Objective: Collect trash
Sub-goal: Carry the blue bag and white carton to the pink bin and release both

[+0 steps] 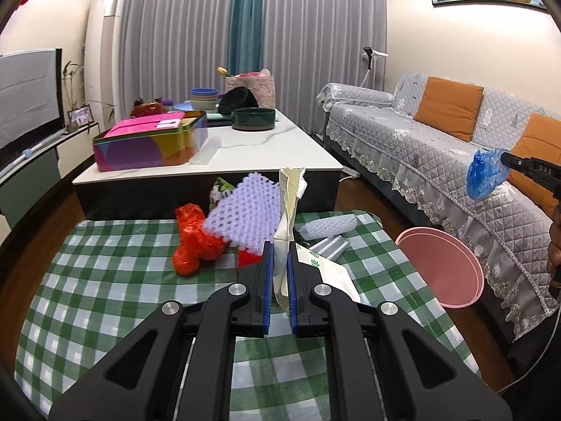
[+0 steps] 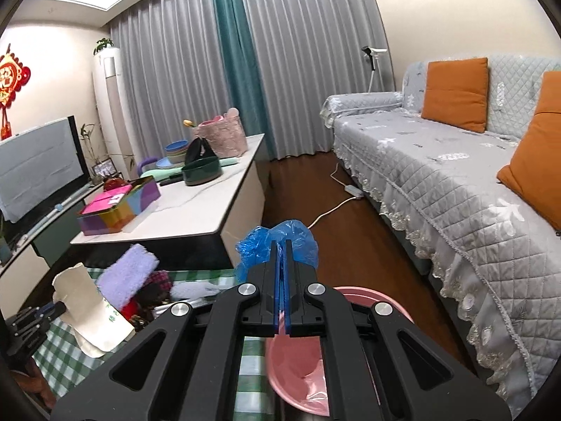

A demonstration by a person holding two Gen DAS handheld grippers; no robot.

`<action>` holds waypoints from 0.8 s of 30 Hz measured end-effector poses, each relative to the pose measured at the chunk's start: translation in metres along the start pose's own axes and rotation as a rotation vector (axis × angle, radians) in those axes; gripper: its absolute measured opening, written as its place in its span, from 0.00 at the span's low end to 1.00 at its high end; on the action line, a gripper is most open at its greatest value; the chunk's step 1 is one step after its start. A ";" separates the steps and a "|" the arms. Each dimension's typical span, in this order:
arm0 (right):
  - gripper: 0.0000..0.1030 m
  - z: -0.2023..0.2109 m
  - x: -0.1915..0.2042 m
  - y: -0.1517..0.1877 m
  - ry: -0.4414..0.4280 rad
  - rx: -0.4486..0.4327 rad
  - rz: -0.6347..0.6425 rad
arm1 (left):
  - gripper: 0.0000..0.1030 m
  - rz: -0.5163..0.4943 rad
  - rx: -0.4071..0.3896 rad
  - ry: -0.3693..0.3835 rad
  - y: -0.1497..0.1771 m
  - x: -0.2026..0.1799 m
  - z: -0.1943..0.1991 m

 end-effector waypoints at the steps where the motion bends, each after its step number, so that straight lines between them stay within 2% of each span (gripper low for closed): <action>1: 0.02 -0.001 -0.003 0.001 0.003 0.003 -0.004 | 0.07 -0.003 0.001 0.003 -0.001 -0.004 -0.003; 16: 0.02 -0.007 -0.059 0.002 0.095 0.008 -0.060 | 0.07 -0.062 0.026 0.091 -0.008 -0.070 -0.034; 24: 0.02 -0.013 -0.078 0.004 0.106 0.019 -0.083 | 0.07 -0.087 0.033 0.128 -0.018 -0.100 -0.050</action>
Point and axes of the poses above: each gripper's, at about its wrist camera, not at the fingertips, and z roughly against the way its jaws point, x to its left, y to its underside, the point moved 5 cm from there along -z, roughly the way its jaws point, and after that the axes turned 2 degrees about x, right-handed, at the moved point
